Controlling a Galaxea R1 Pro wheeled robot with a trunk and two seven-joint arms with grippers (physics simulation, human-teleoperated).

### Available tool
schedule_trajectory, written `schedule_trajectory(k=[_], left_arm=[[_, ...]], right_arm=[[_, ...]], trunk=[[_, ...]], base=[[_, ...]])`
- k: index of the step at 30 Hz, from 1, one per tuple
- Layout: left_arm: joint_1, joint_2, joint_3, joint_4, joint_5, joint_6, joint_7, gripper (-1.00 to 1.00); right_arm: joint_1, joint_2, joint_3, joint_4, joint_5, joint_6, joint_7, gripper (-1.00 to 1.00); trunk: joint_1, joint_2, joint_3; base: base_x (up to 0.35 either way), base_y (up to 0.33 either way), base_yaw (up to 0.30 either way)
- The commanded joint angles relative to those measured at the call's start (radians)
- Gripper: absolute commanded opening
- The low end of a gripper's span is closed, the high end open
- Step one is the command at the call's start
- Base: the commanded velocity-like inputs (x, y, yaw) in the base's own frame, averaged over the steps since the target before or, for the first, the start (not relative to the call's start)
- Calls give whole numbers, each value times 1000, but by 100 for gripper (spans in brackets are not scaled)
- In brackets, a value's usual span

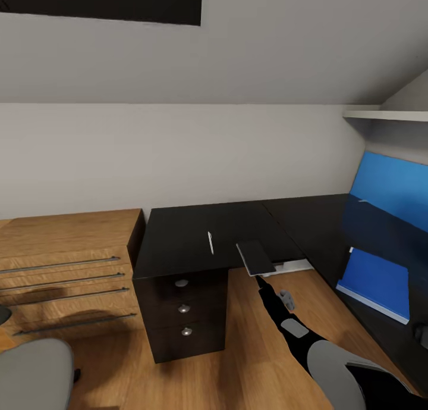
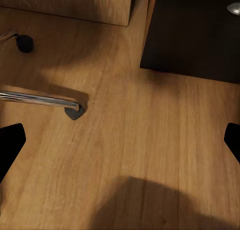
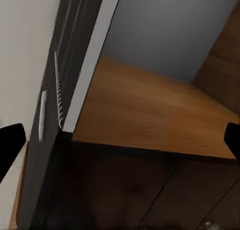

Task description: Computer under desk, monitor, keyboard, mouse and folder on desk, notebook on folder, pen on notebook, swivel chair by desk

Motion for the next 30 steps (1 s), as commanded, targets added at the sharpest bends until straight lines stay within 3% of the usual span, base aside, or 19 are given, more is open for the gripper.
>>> schedule_trajectory(k=[1,4,9,30], left_arm=[[-1,0,8,1,3,-2,-10,100],[-1,0,8,1,3,-2,-10,100],[-1,-1,8,1,3,-2,-10,100],[-1,-1,8,1,2,-1,-10,100]], right_arm=[[-1,0,-8,1,-8,13,5,100],[-1,-6,-8,1,-58,55,5,100],[-1,-12,-7,1,-94,76,6,100],[-1,-16,-7,1,-117,110,6,100]], trunk=[[0,0,-1],[0,0,-1],[0,0,-1],[0,0,-1]], base=[[73,0,0],[38,0,0],[18,0,0],[117,0,0]])
